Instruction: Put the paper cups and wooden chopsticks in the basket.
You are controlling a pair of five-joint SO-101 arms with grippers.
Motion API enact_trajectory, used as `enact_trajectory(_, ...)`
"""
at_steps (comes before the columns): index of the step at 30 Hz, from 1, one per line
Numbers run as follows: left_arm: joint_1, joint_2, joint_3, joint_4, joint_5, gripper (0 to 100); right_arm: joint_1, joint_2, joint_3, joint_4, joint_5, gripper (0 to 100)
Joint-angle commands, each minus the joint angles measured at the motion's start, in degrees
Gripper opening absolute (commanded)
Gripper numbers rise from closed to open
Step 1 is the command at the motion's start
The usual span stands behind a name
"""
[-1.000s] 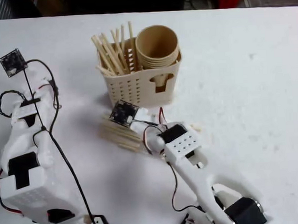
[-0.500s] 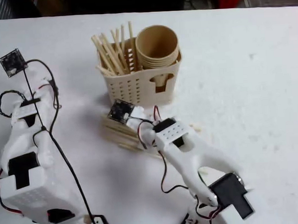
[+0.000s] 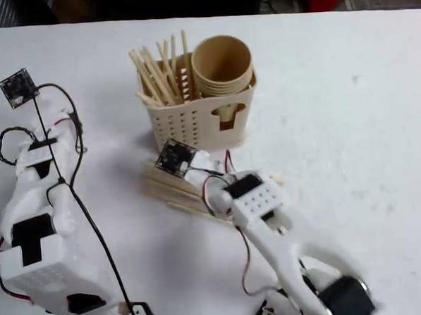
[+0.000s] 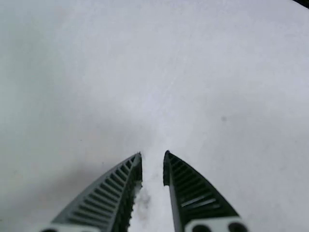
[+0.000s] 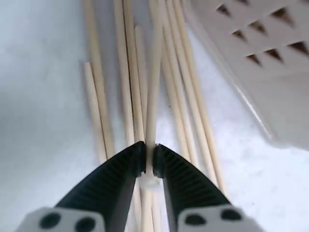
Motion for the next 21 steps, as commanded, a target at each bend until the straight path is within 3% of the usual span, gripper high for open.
enact_trajectory(1, 0.57, -0.84, -2.2, 0.35, -0.44, 9, 0.48, -11.12, 1.58, 0.4, -1.05, 1.6)
enact_trajectory(7, 0.66, -0.57, -2.2, 0.26, -0.44, 9, 0.31, -27.03, -7.03, 4.53, -9.49, 1.6)
enact_trajectory(11, 1.54, -0.57, -2.2, 0.26, -0.44, 9, -0.75, -27.74, -19.69, 2.86, -10.64, 1.6)
enact_trajectory(21, 1.54, -0.57, -2.11, 0.26, -0.44, 9, -2.95, -5.49, -43.25, -24.22, -10.64, 1.8)
